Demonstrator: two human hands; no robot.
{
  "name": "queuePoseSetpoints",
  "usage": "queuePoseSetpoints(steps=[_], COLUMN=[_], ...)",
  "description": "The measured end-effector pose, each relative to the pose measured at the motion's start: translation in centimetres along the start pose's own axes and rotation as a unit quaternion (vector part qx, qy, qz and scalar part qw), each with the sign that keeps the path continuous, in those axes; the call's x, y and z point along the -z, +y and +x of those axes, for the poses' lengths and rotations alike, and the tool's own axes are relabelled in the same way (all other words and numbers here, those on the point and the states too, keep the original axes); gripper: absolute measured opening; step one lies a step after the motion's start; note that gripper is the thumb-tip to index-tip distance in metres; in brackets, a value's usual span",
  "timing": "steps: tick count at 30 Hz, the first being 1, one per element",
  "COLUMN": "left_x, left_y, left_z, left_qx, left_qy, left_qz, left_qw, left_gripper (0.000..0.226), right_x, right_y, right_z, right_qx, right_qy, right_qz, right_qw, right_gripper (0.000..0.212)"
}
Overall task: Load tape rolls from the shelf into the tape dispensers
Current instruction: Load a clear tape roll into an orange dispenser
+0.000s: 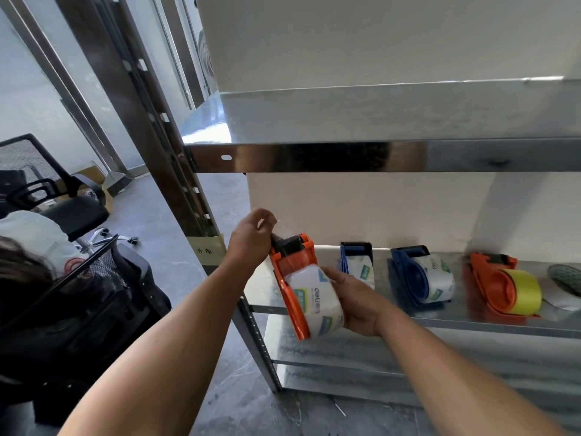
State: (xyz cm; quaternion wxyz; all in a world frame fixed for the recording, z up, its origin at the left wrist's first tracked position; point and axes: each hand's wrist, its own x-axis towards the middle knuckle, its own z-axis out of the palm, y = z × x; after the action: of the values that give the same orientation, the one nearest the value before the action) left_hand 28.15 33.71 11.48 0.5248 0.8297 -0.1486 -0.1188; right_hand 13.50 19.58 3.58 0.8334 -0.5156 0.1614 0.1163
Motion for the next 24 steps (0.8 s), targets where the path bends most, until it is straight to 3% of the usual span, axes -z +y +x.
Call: queuePoseSetpoints(steps=[5,12,24], left_x=[-0.1,-0.7,-1.0], left_y=[0.0,0.2,-1.2], left_z=[-0.6,-0.6,0.4], left_qx=[-0.001,0.019,0.079], left_qy=[0.007,0.013,0.020], left_qz=[0.023,0.003,-0.032], left_qw=[1.000,1.000,0.996], left_gripper=[0.014,0.014,0.018], right_x=[0.0,0.4,0.9], right_y=[0.0,0.8,0.7], right_z=[-0.3,0.5,-0.4], right_qx=[0.024,0.003,-0.012], right_qy=[-0.001,0.032,0.009], right_qz=[-0.023,-0.027,-0.001], right_qw=[0.999,0.999,1.000], right_gripper=[0.048,0.035,0.021])
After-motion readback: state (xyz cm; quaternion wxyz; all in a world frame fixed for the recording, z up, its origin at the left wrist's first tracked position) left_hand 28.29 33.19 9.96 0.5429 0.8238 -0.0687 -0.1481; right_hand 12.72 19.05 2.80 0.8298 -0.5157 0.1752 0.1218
